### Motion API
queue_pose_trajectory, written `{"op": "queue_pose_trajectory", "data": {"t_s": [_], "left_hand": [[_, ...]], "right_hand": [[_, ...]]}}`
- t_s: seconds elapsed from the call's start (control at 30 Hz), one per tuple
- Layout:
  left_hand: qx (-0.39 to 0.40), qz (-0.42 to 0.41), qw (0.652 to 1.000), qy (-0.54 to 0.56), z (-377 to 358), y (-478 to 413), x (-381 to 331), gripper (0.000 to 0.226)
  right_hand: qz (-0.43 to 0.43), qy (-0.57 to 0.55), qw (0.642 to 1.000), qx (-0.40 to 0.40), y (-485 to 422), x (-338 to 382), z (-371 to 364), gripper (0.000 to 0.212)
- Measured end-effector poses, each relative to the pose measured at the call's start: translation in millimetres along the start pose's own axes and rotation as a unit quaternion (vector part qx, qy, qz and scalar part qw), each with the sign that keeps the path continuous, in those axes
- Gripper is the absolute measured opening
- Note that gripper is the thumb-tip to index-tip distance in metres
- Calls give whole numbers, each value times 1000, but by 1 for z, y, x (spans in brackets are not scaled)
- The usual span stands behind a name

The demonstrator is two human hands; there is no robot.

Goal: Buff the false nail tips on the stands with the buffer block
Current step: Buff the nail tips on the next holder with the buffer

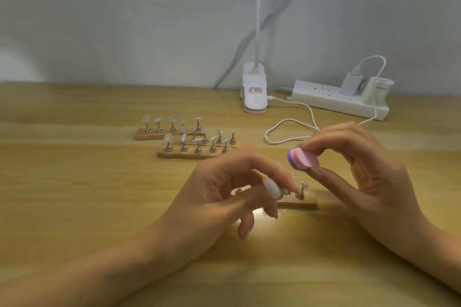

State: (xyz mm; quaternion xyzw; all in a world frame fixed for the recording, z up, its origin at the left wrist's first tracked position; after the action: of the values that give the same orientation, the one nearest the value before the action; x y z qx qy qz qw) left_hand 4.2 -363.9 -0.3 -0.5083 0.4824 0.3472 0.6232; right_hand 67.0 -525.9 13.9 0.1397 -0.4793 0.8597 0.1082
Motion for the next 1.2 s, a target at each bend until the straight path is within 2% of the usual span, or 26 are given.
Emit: {"op": "queue_pose_trajectory", "data": {"t_s": [0.13, 0.23, 0.37, 0.47, 0.6, 0.67, 0.73, 0.8, 0.97, 1.1, 1.2], "left_hand": [[-28, -15, 999, -37, 4, 1, -3, 9], [-106, -43, 990, -87, 20, 1, -12, 10], [-193, -28, 971, -139, 40, 2, -16, 6], [-177, -34, 960, -214, 37, 1, -14, 4], [-139, -124, 885, -427, 12, 3, -16, 11], [-145, -142, 858, -473, 7, 4, -15, 11], [-154, -138, 847, -489, 7, 5, -15, 9], [-154, -108, 853, -487, 10, 3, -11, 5], [-119, 26, 908, -402, 22, -5, 8, 11], [-112, 65, 921, -367, 26, -8, 15, 6], [-102, 87, 922, -364, 27, -8, 18, 10]], "right_hand": [[16, -3, 1000, -4, 0, 5, 1, 20], [9, -17, 1000, -13, -1, 5, 2, 20], [-7, -25, 1000, -18, 0, 1, 3, 20], [-13, -25, 999, -16, 0, 0, 2, 21], [-16, -27, 999, -16, 0, 0, 2, 21], [-18, -28, 999, -16, 0, 0, 2, 21], [-17, -31, 999, -15, 0, 0, 2, 21], [-16, -32, 999, -14, 0, 0, 1, 21], [-21, -34, 999, -9, 0, 0, 0, 22], [-21, -34, 999, -7, -1, 0, 0, 22], [-24, -36, 999, -10, 0, 0, 0, 21]]}}
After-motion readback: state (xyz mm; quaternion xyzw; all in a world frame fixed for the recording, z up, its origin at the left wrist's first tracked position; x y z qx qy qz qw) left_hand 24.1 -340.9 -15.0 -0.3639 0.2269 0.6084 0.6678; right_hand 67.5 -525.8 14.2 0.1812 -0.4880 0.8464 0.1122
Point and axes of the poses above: each hand's wrist, its own y-axis away from the middle knuckle, its own z-axis out of the back of the hand, x = y × z, the point moved 7 cm from there along -y, towards the middle knuckle, and after that the axes turned 10 degrees about z, right-handed, at the moved point
